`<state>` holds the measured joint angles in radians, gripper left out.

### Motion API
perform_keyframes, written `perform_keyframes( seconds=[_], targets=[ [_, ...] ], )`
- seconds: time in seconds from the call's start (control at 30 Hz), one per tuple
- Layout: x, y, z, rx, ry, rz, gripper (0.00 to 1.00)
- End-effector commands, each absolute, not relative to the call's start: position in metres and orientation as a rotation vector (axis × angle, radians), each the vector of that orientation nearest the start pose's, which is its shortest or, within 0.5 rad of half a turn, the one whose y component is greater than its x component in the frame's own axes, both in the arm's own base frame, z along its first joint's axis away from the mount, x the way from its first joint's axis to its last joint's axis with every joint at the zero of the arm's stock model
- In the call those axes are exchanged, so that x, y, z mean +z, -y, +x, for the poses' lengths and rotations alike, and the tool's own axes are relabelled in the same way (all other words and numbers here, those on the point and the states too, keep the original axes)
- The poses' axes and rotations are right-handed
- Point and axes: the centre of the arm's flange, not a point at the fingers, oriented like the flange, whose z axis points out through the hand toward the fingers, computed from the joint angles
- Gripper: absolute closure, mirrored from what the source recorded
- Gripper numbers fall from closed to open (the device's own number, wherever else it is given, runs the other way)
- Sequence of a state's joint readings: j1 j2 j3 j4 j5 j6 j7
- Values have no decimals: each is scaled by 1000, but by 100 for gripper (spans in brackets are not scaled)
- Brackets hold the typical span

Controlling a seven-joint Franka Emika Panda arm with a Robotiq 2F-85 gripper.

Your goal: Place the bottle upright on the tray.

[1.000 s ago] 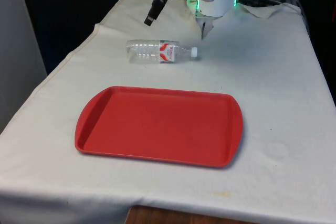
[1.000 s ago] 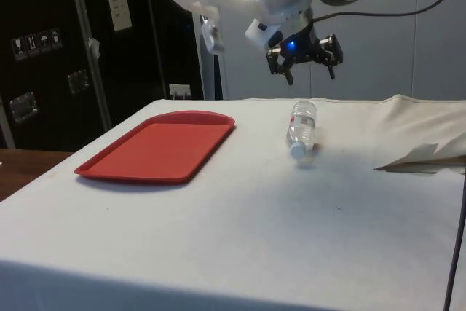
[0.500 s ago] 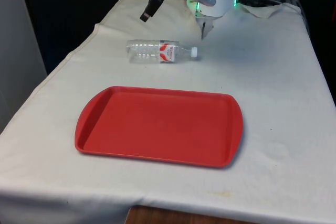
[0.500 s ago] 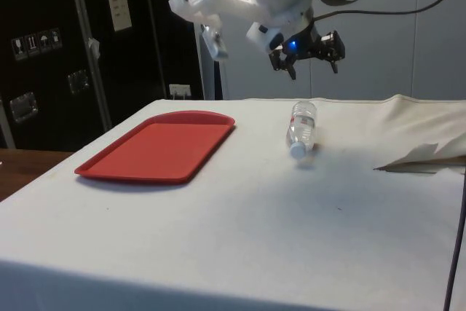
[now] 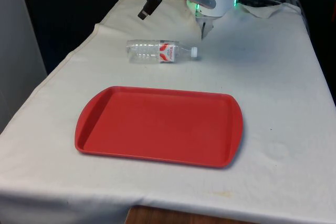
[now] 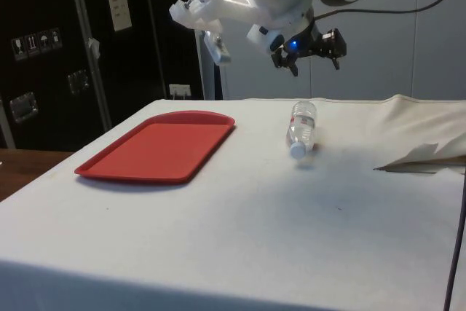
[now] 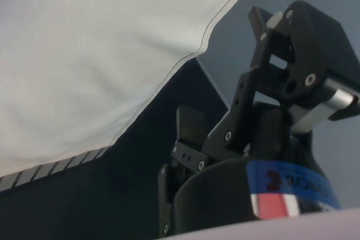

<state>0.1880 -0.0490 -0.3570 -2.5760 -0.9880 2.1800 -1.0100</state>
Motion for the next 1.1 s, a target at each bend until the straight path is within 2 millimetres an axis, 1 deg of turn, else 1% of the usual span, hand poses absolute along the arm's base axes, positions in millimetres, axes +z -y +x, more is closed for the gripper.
perform_keyframes(
  seconds=[0.0, 0.4, 0.73, 1.07],
  targets=[
    [264, 99, 405, -864, -1860, 1844, 0],
    [266, 98, 405, -926, -1817, 1814, 0],
    [265, 98, 404, -926, -1823, 1822, 0],
    [267, 91, 403, -883, -1774, 1842, 0]
  ],
)
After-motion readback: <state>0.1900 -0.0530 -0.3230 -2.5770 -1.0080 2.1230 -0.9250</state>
